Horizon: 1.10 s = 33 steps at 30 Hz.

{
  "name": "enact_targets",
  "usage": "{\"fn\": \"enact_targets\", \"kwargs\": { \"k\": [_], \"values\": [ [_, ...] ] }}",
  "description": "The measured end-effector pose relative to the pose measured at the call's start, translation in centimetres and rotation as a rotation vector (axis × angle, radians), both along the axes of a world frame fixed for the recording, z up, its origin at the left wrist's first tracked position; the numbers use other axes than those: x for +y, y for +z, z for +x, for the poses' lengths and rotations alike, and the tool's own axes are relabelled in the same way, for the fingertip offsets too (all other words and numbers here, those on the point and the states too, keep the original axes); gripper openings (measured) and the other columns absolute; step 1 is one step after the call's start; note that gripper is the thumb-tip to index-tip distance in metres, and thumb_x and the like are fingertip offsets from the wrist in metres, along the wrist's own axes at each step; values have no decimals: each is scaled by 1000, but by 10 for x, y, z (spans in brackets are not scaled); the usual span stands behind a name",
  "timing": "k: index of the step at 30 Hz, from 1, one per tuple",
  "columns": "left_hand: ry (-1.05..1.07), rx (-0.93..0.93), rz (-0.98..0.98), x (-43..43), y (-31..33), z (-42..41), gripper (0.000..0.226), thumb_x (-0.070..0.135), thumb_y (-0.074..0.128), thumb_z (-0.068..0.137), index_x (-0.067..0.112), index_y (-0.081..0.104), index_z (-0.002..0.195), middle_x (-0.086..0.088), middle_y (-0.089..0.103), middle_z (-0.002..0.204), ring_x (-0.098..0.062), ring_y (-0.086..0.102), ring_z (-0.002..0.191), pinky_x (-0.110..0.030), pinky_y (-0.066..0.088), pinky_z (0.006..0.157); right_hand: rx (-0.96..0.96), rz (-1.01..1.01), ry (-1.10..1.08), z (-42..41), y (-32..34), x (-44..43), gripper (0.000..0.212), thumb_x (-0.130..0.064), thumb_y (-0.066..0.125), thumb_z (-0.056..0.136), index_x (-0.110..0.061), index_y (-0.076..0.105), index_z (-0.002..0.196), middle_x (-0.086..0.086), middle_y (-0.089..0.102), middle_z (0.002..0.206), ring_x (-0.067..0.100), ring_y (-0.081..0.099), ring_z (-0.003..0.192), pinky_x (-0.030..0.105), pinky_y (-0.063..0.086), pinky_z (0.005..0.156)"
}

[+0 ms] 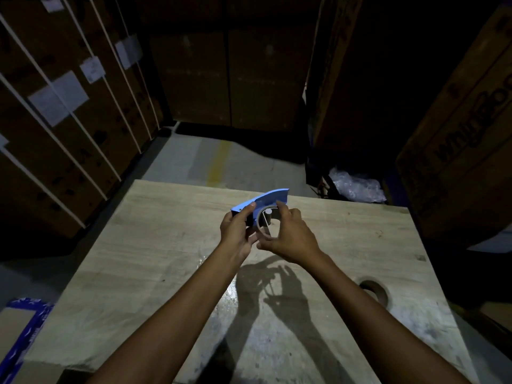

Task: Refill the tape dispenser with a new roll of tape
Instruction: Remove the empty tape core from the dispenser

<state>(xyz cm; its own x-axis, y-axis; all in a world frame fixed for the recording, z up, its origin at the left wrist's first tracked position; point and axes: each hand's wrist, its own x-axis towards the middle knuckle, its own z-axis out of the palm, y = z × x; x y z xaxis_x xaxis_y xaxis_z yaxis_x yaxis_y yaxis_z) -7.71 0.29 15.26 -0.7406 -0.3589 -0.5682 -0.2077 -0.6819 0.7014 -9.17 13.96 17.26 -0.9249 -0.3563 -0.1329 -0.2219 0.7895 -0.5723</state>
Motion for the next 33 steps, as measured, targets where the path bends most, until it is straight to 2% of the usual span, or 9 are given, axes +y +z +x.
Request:
{"fn": "enact_targets", "kwargs": {
  "k": [5, 9, 14, 19, 22, 26, 28, 31, 33],
  "values": [
    [-44, 6, -12, -3, 1, -1, 40, 13, 73, 86, 6, 58, 122, -17, 68, 99, -31, 69, 82, -47, 60, 74, 59, -5, -37, 0, -5, -6, 89, -49, 73, 60, -33, 30, 137, 0, 50, 125, 23, 57, 109, 40, 55, 82],
    [-53, 7, -10, -9, 0, -5, 34, 13, 74, 86, 9, 58, 116, -18, 67, 100, -33, 68, 84, -48, 60, 74, 100, -41, -58, 2, -2, -10, 86, -48, 73, 63, -31, 32, 136, 0, 50, 124, 21, 58, 106, 39, 56, 79],
    [-96, 13, -30, -13, -4, -9, 27, 13, 73, 87, 12, 56, 108, -14, 68, 90, -30, 69, 76, -53, 58, 80, 139, -50, -100, 7, 1, -15, 83, -46, 76, 68, -28, 32, 137, 1, 47, 124, 21, 62, 99, 37, 57, 76],
    [-127, 30, -32, -16, -4, -9, 29, 13, 74, 86, 11, 57, 110, -13, 69, 91, -31, 70, 79, -58, 57, 84, 160, -86, -139, 12, 5, -17, 77, -48, 73, 66, -32, 36, 132, -3, 51, 122, 16, 62, 102, 36, 56, 76],
    [-133, 63, -48, -15, 1, -11, 24, 12, 73, 86, 13, 58, 105, -9, 68, 85, -28, 68, 74, -50, 58, 77, 204, -152, -190, 18, 6, -17, 71, -53, 68, 67, -35, 40, 129, -9, 54, 121, 9, 58, 102, 34, 56, 75],
    [-159, 88, -115, -11, 5, -14, 27, 12, 76, 84, 13, 56, 102, -8, 67, 84, -28, 67, 74, -44, 55, 68, 276, -181, -229, 25, 8, -15, 74, -52, 70, 66, -34, 40, 131, -9, 51, 119, 10, 60, 98, 37, 57, 71],
    [-163, 77, -130, -13, 2, -14, 27, 12, 77, 83, 14, 55, 98, -9, 68, 88, -32, 69, 83, -39, 56, 61, 309, -197, -240, 26, 12, -11, 77, -48, 73, 68, -31, 39, 134, -6, 49, 118, 10, 61, 90, 31, 56, 66],
    [-169, 43, -128, -14, -6, -11, 23, 11, 76, 84, 15, 55, 94, -11, 68, 95, -34, 71, 89, -42, 58, 67, 313, -225, -229, 22, 18, -3, 72, -46, 76, 70, -30, 42, 132, -8, 48, 122, -3, 50, 88, 8, 41, 58],
    [-167, 27, -95, -12, -10, -9, 20, 9, 73, 87, 14, 56, 96, -11, 67, 92, -32, 70, 82, -46, 60, 73, 294, -239, -251, 19, 15, 5, 73, -46, 77, 69, -31, 41, 131, -7, 49, 123, -2, 49, 91, 9, 39, 59]
  ]
}}
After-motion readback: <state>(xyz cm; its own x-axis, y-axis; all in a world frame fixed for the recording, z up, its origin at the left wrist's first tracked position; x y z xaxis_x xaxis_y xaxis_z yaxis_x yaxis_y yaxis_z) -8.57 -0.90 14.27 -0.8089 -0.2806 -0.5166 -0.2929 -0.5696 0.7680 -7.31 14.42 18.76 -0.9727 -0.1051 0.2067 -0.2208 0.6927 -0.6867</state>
